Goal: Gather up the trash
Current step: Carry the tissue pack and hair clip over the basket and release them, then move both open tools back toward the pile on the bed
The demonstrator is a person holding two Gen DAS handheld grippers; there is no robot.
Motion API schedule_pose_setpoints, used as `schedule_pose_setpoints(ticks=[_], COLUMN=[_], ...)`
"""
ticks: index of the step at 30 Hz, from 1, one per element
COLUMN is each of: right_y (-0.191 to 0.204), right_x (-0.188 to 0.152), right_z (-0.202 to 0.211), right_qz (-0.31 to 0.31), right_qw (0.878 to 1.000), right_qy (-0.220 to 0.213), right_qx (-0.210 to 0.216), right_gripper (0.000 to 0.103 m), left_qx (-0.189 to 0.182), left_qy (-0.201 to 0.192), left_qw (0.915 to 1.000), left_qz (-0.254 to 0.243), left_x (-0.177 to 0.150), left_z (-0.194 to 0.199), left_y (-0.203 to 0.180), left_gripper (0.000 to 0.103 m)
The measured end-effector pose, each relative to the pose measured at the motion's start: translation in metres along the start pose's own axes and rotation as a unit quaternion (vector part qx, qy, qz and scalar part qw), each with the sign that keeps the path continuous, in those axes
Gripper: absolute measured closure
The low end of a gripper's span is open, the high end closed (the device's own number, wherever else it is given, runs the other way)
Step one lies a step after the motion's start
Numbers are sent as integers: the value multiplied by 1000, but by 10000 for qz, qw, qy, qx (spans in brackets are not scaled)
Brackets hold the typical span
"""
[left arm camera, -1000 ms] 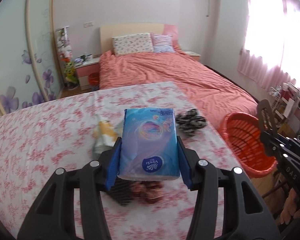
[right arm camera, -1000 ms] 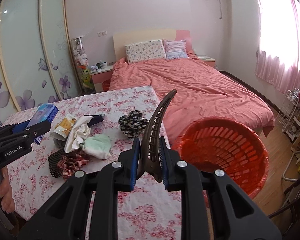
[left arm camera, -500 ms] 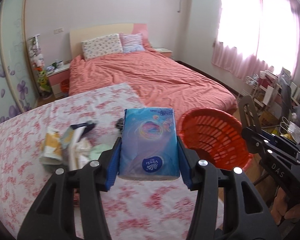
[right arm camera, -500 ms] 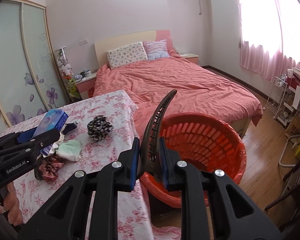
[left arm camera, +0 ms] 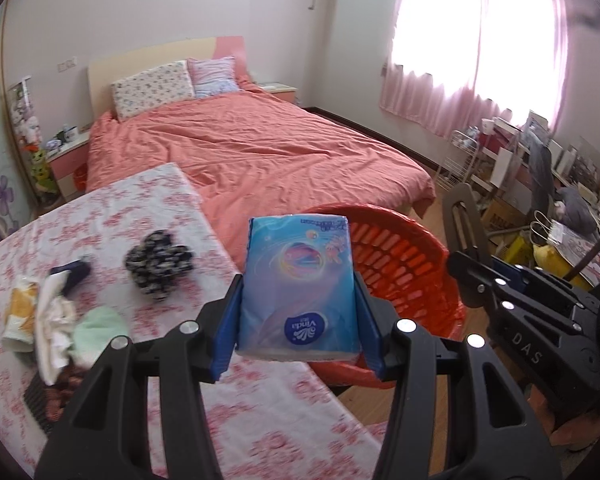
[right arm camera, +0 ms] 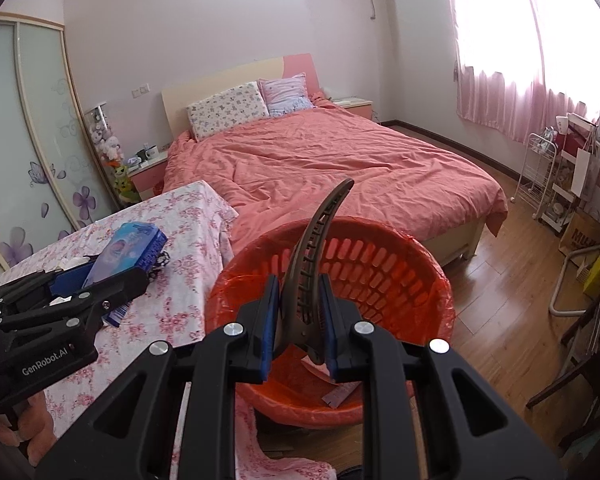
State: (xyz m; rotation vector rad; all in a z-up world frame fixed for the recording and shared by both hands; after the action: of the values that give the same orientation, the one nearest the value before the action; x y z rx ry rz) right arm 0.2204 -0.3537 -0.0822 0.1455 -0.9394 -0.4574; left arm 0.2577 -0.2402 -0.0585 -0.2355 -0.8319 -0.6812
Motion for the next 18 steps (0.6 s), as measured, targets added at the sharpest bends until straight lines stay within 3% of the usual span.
schedule_pose_setpoints(ticks=[13, 16, 18], right_y=[-22, -30, -35], right_x=[5, 7, 8], right_z=[-28, -35, -39], right_qz=[-272, -389, -500], right_qw=[9994, 9990, 9984], right_qy=[192, 209, 249], right_qx=[67, 52, 54], right_gripper=[83, 81, 69], left_qx=[-414, -340, -257], left_qy=[172, 240, 262], left_qw=[9990, 9991, 9993], left_qz=[-90, -20, -6], left_x=[10, 10, 9], left_z=[-56, -67, -70], left_y=[-30, -27, -23], left_gripper=[51, 39, 35])
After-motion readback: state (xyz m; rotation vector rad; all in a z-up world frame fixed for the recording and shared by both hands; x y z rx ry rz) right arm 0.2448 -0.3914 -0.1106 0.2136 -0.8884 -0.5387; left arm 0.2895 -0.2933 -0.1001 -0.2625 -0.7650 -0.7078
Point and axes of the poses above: each gripper's, at about its wrist camera, not at the fingertips, and z roughly against the way its jaws point, y to its left, x to its top, the point moved 8 cm from there along -z, roughly the way its jaws point, and after that the axes turned 11 degrees about -z, right-handed, at the moved point
